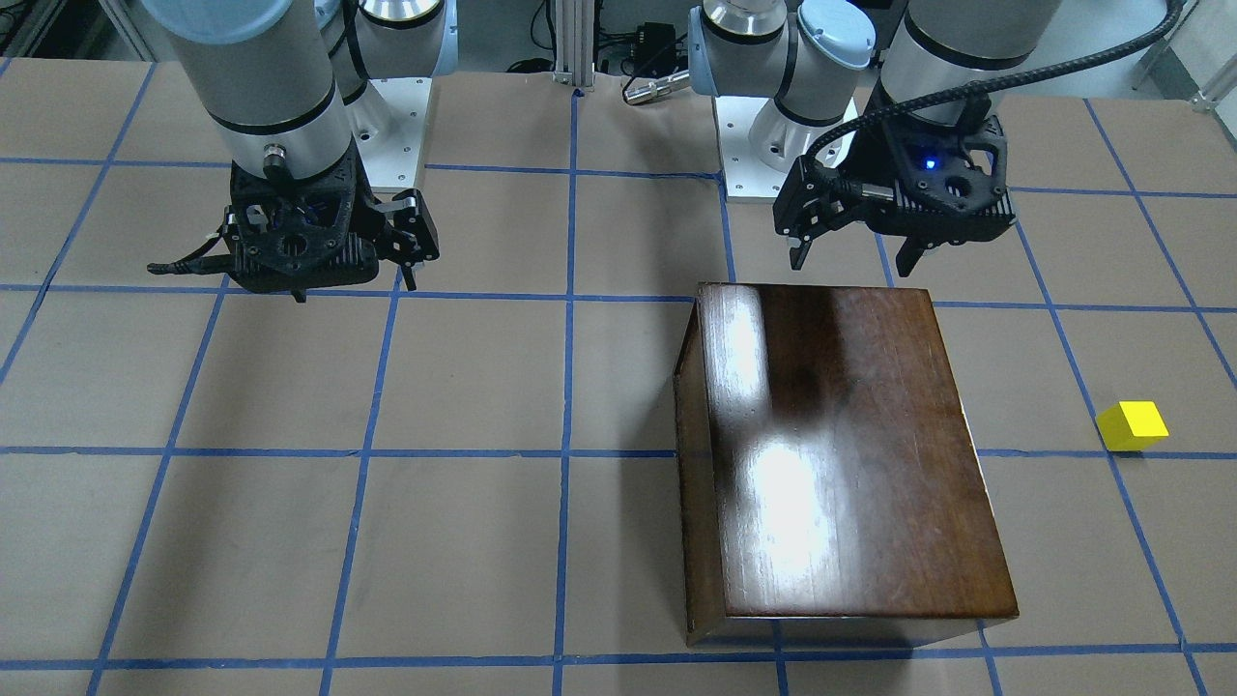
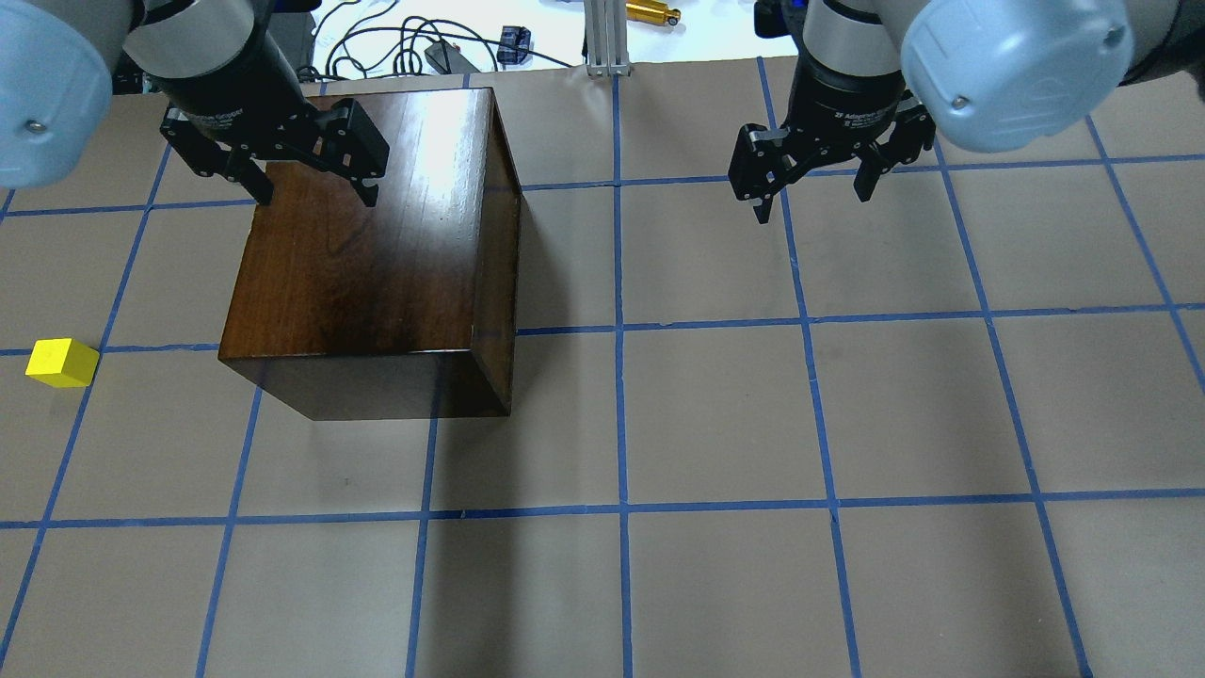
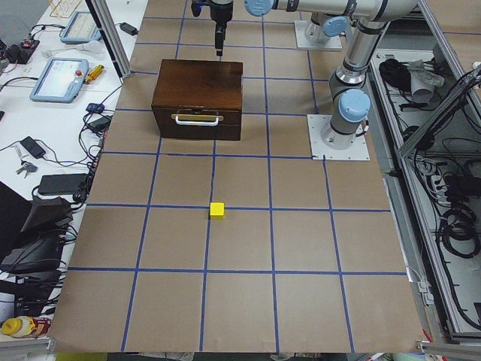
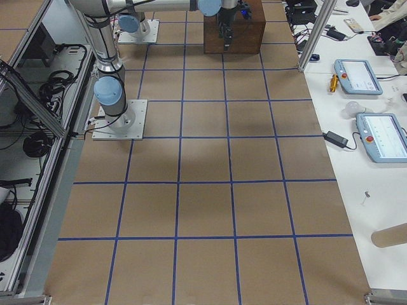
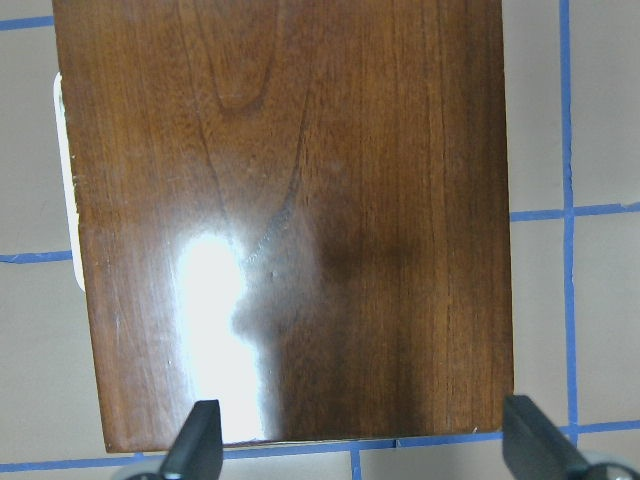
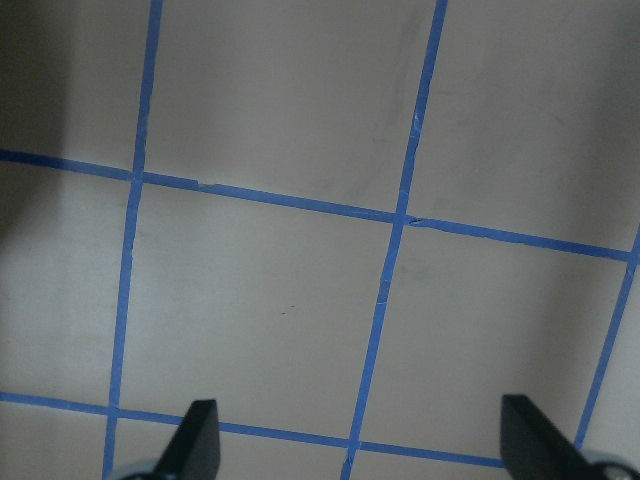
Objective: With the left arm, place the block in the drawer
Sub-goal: 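Move the left gripper off the cabinet top toward the drawer side, then lower the left gripper and hook the white drawer handle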
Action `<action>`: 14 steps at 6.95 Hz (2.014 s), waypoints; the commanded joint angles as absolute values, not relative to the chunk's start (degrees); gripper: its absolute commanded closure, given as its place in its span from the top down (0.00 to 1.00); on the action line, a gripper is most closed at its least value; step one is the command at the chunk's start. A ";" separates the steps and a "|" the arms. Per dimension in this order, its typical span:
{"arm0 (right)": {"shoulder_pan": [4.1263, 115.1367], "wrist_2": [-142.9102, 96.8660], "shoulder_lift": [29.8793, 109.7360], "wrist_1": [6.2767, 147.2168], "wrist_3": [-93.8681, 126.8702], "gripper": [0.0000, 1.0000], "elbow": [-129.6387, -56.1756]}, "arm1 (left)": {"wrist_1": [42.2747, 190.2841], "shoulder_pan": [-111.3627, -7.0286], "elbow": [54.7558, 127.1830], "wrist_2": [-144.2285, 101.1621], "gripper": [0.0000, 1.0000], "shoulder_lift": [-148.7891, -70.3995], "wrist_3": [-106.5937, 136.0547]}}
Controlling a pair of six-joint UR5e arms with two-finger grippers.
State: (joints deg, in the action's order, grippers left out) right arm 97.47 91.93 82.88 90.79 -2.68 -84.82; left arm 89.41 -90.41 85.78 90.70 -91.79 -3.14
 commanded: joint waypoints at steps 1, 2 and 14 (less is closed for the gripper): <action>97.47 91.93 82.88 90.79 -2.72 1.00 -84.81 | 89.47 -90.26 85.78 90.70 1.00 -91.67 -3.25; 97.47 91.93 82.88 90.79 -2.64 1.00 -84.81 | 89.47 -90.18 85.69 90.70 1.00 -91.58 -3.60; 97.47 91.93 82.88 90.79 -2.64 1.00 -84.81 | 91.76 -50.99 85.25 90.09 1.00 -98.68 -40.95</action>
